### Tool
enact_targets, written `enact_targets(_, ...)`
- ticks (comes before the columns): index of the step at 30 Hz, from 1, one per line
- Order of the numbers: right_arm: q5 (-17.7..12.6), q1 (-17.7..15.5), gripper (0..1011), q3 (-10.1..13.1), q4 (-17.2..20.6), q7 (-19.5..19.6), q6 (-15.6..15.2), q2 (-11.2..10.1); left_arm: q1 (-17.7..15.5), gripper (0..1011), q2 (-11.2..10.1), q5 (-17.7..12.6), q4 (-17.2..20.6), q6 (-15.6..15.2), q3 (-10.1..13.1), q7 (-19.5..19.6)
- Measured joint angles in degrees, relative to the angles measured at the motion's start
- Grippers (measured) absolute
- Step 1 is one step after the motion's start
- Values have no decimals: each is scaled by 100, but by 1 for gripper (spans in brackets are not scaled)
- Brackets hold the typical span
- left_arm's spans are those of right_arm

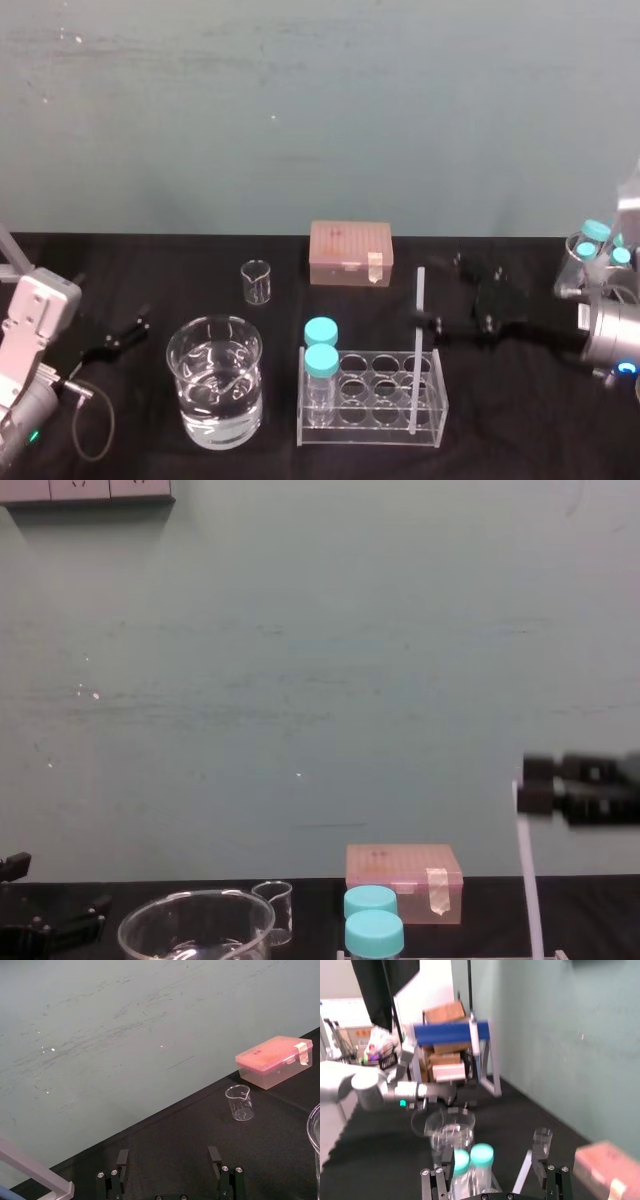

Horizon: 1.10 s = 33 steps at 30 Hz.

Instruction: Pick up the stirring rod with one hand, then place it down.

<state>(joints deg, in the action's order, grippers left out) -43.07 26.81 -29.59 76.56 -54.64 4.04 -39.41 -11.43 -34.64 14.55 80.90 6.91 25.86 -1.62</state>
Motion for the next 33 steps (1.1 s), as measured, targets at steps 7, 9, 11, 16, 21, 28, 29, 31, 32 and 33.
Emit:
enact_targets(7,-266,249,1003,297,156,124,113,147,0,1005,0,0,0,0,0,0)
enact_targets(9,-267,327,1003,430,216,415,172,225,0,1005,0,0,0,0,0,0)
enact_targets(11,-181,358,1002,507,271,745,195,277,0,1005,0,0,0,0,0,0)
enact_targets(16,371,289,1003,735,364,2164,214,515,0,1005,0,0,0,0,0,0)
enact_targets(21,963,129,1003,881,325,3369,355,800,0,1005,0,0,0,0,0,0)
enact_targets(28,1587,-22,1003,917,141,4329,344,1102,0,1005,0,0,0,0,0,0)
enact_targets(29,1632,-39,1003,912,122,4376,344,1121,0,1005,0,0,0,0,0,0)
enact_targets(31,1737,-106,1003,900,67,4491,327,1183,0,1005,0,0,0,0,0,0)
enact_targets(32,1754,-129,1003,898,51,4515,312,1202,0,1005,0,0,0,0,0,0)
enact_targets(33,1766,-149,1003,898,41,4533,298,1217,0,1005,0,0,0,0,0,0)
